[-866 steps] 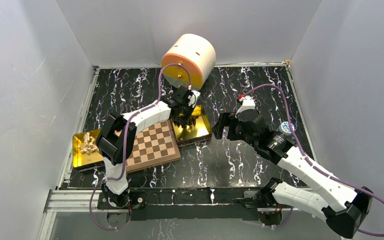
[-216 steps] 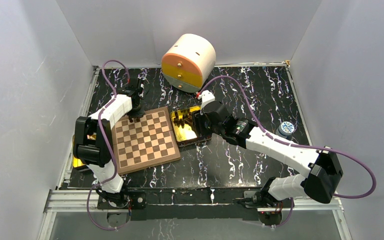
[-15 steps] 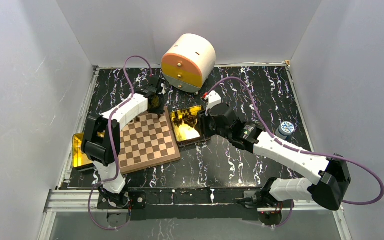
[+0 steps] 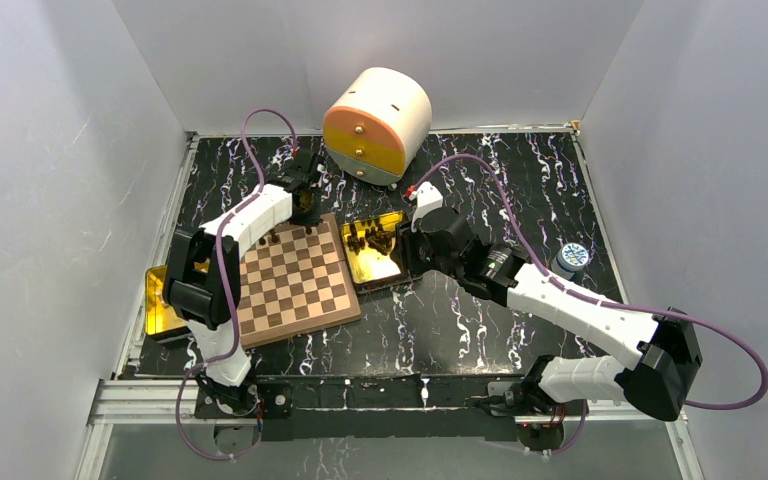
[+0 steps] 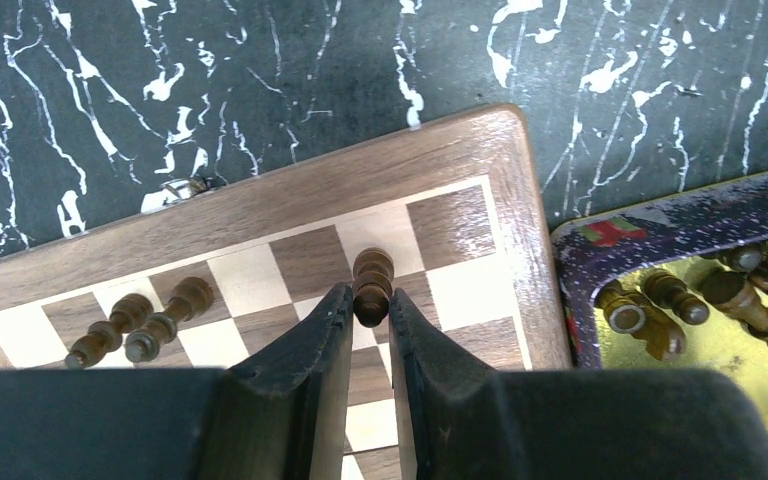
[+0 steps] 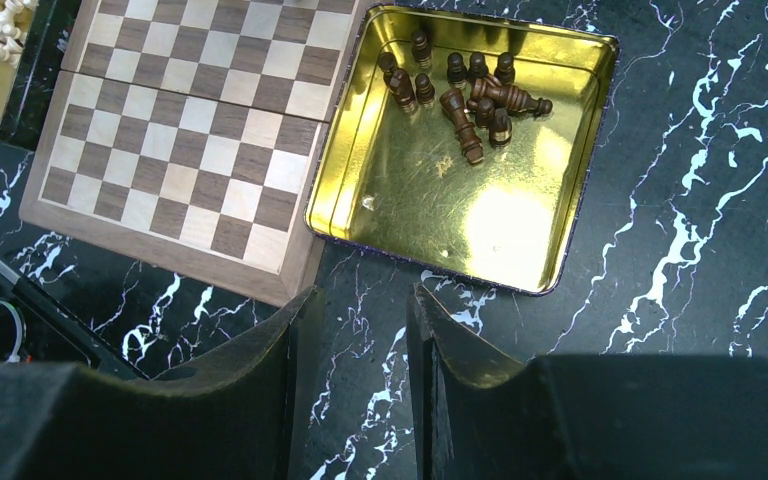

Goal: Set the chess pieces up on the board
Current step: Place the chess piece on the chessboard.

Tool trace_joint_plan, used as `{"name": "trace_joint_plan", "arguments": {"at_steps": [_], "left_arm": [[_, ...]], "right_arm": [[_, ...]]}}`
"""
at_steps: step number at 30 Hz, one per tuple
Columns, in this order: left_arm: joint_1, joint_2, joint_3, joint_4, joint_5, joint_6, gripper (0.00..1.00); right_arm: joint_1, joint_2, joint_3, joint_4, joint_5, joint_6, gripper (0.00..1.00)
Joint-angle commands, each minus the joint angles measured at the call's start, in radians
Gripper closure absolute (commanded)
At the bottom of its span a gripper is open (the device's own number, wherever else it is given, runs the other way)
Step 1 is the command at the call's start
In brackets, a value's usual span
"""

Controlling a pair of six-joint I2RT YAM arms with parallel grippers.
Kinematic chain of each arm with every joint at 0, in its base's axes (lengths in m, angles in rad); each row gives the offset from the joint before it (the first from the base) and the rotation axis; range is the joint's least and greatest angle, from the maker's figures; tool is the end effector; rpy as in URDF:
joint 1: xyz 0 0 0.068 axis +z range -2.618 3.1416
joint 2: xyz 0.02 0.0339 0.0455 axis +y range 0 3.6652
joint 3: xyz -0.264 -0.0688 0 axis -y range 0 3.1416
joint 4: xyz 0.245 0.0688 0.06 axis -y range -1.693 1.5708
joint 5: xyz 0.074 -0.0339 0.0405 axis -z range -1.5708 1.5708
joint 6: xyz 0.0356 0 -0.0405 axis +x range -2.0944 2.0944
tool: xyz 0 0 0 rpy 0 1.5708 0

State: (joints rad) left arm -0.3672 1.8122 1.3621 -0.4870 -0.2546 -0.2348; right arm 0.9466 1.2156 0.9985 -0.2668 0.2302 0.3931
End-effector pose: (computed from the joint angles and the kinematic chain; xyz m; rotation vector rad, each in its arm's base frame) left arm 0.3710 -0.1331 0.2299 0.0598 2.4655 0.0617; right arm 0.1682 0.2197 0.3163 -0.4305 2.0498 0.5944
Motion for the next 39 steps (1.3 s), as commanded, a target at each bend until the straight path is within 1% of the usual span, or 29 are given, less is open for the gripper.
{"name": "trace_joint_plan", "arguments": {"at_steps": [1,31,36,39], "left_arm": [[0.033,-0.024,0.007,-0.014,-0.014,0.005,0.82],[0.078,-0.039,-0.037,-0.019,-0.022,0.024,0.8],[0.079,-0.034,-0.035,-0.019,-0.019,0.025,0.78],[0.079,-0.033,-0.033,-0.02,-0.02,0.025,0.73]], "right_arm": [[-0.002,-0.019,-0.001,0.018,0.012,-0.004,0.56],[-0.002,-0.021,-0.002,0.01,0.013,0.0,0.55],[-0.001,-0.022,-0.003,0.009,0.017,0.001,0.55],[-0.002,-0.021,-0.003,0.01,0.017,0.001,0.55]]}}
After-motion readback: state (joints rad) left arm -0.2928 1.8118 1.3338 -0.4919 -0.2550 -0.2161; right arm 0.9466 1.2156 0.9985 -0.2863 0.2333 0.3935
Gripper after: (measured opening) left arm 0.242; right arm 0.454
